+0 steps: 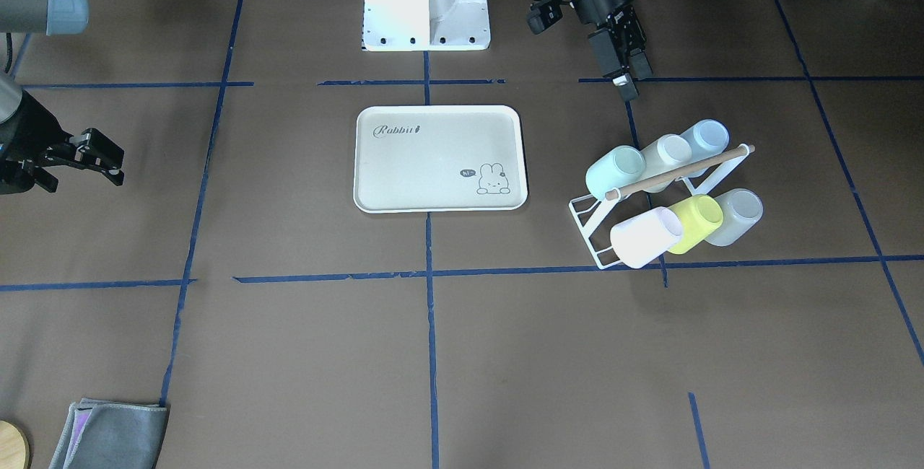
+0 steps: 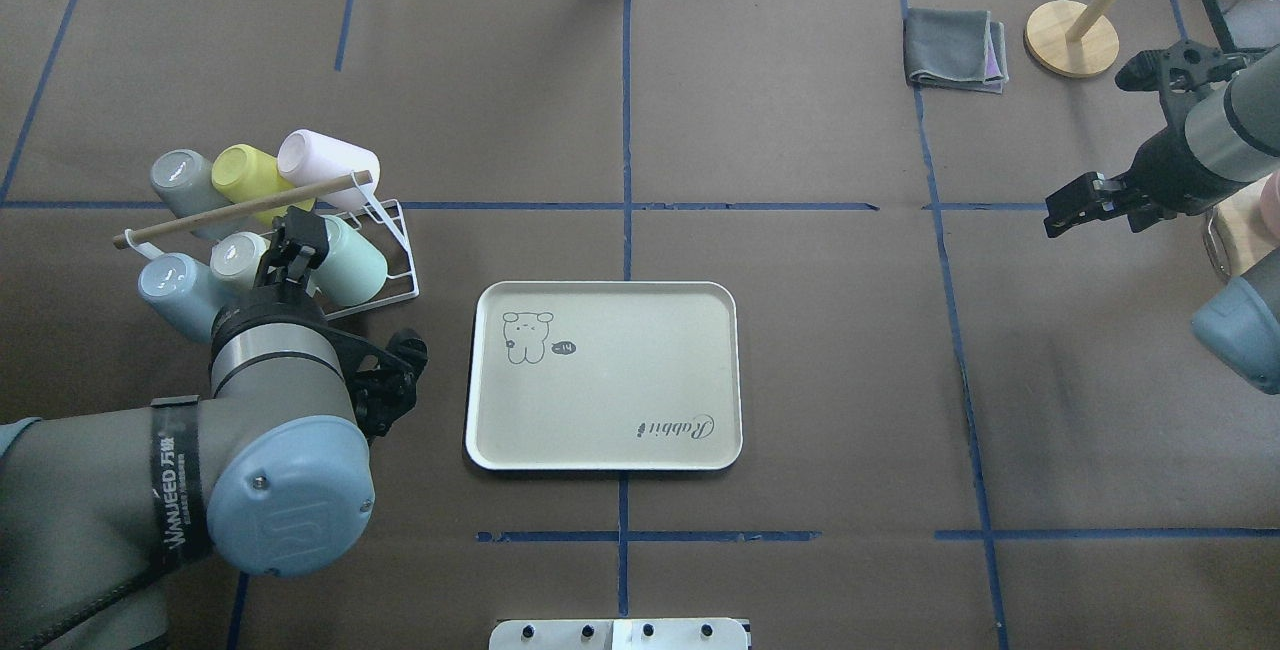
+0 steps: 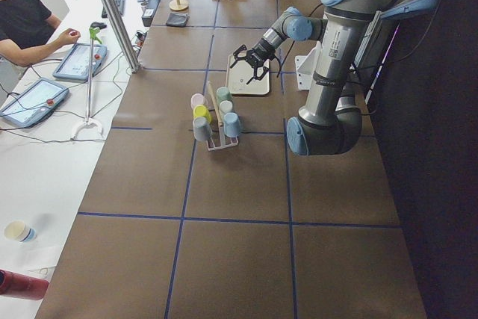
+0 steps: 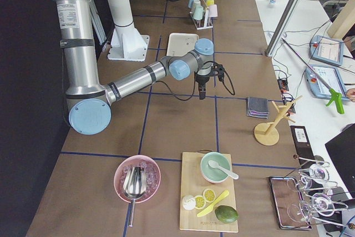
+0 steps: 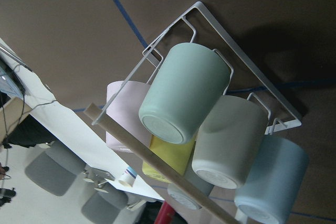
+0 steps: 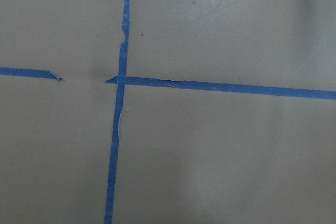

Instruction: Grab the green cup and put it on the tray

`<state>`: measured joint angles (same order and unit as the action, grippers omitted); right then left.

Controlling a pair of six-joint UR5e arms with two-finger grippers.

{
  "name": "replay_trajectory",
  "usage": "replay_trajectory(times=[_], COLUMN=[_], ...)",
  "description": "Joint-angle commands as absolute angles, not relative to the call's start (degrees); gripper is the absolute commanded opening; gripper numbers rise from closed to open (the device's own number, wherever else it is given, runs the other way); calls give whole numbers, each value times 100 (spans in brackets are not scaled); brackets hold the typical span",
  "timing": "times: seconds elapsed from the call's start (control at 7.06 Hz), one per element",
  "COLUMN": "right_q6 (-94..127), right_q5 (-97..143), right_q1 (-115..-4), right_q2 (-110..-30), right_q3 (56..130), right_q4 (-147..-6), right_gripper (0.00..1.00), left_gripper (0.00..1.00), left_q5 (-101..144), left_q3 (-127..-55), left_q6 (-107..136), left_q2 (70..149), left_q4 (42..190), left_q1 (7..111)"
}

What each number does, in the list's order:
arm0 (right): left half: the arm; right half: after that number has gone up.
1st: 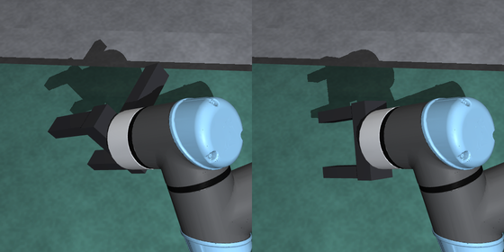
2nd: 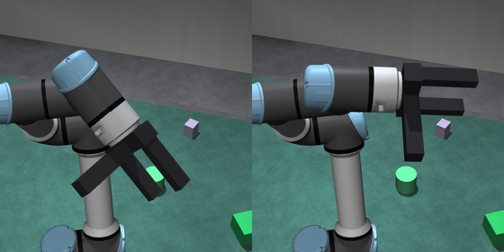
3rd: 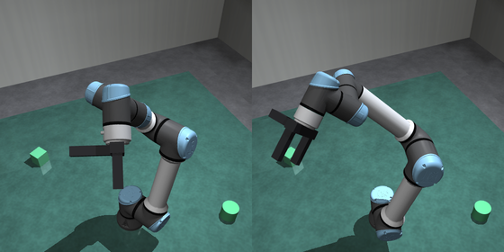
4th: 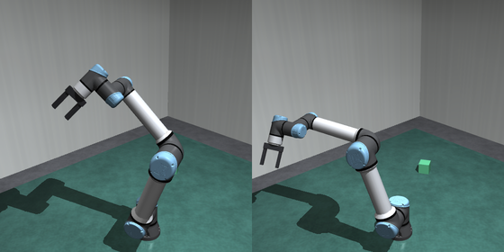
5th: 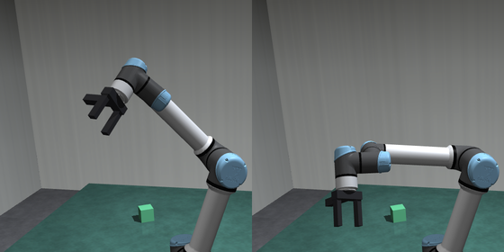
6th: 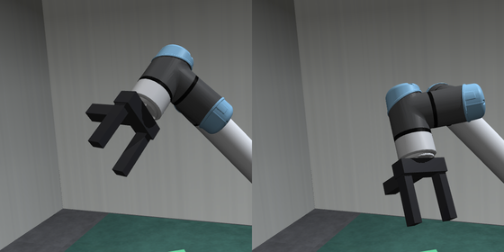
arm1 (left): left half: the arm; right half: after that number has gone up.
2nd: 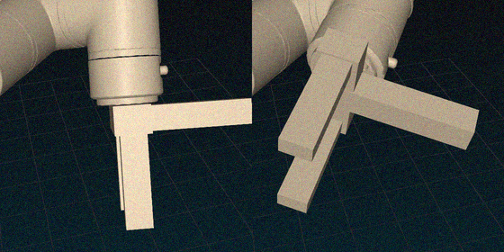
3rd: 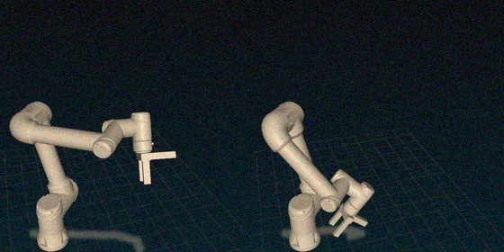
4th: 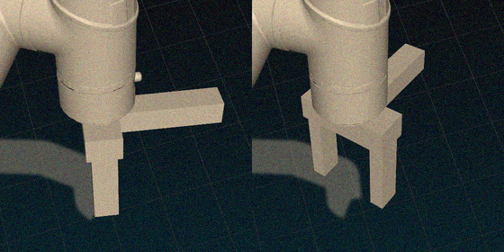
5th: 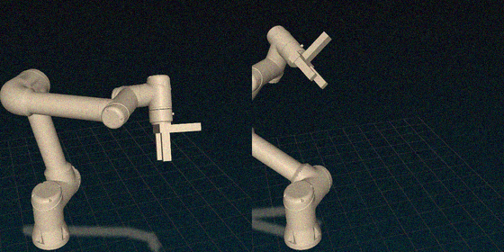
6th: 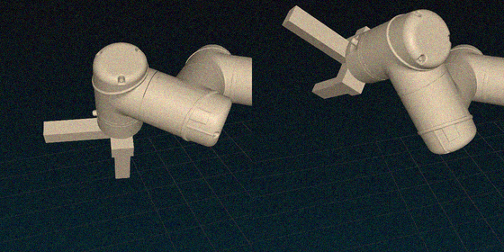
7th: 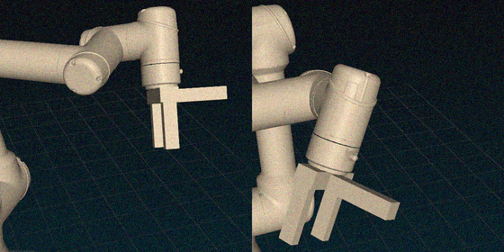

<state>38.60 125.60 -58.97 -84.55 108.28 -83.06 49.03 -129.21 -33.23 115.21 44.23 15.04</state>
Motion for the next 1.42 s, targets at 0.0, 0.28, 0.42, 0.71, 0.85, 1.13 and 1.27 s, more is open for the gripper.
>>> replay_trajectory(times=[0.0,0.28,0.42,0.71,0.85,1.13,1.27], right_q6=[3867,3893,3902,3929,3929,3929,3929], right_q5=[12560,12560,12560,12638,12656,12647,12639], right_q1=[-5889,-5889,-5889,-5889,-5889,-5889,-5889], right_q2=[-8455,-8455,-8455,-8455,-8455,-8446,-8446], right_q3=[10811,10802,10802,10811,10811,10802,10802], right_q4=[-8306,-8297,-8297,-8297,-8297,-8297,-8297], right_gripper=[100,100,100,100,100,100,100], left_gripper=[100,100,100,100,100,100,100], left_q5=[4398,4140,3879,3649,3630,3445,3445], left_q3=[-12466,-11921,-11535,-11066,-10891,-10609,-10487], left_q6=[-4050,-4465,-4482,-4482,-4456,-4421,-4360], left_q2=[11575,11715,11820,11936,11936,11944,11944], left_q4=[4412,4421,4421,4412,4412,4421,4421], left_q1=[1380,1257,1231,1160,1160,1204,1213])
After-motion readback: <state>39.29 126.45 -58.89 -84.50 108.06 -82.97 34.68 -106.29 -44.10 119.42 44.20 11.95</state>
